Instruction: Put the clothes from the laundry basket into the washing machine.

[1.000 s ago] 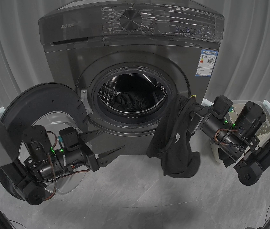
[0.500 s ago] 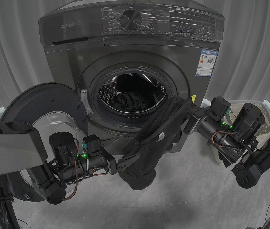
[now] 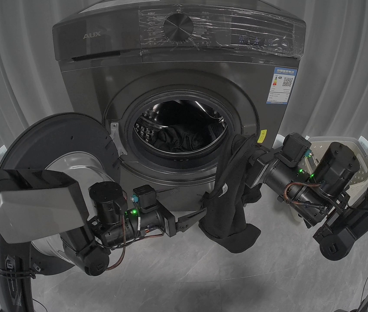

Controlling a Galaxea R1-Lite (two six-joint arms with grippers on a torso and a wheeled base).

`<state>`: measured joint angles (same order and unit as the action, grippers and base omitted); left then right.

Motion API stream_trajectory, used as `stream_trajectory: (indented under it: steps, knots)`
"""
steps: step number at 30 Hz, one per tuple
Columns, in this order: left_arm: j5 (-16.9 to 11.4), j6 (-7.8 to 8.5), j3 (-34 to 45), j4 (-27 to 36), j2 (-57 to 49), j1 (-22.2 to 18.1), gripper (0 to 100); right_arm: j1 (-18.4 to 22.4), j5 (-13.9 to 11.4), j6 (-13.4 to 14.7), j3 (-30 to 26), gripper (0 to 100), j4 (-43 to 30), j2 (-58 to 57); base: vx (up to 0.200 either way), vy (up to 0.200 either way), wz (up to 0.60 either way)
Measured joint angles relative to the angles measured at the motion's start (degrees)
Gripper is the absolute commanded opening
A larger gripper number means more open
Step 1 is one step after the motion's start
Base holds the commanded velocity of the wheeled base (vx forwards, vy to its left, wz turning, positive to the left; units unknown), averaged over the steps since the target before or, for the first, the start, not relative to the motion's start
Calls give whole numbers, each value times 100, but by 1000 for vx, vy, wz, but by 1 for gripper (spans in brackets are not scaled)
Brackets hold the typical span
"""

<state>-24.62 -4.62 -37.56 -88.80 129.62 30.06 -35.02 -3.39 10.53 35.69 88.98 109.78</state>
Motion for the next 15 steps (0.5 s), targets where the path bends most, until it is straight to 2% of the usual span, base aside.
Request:
stream_trajectory:
  steps: [10,15]
  knots:
    - [22,-24,-751,52,430,146,100,-33,-2,22,-6,0,0,4,0,0,0]
    - [268,30,-1269,69,714,168,100,-122,0,41,-33,0,0,4,0,0,0]
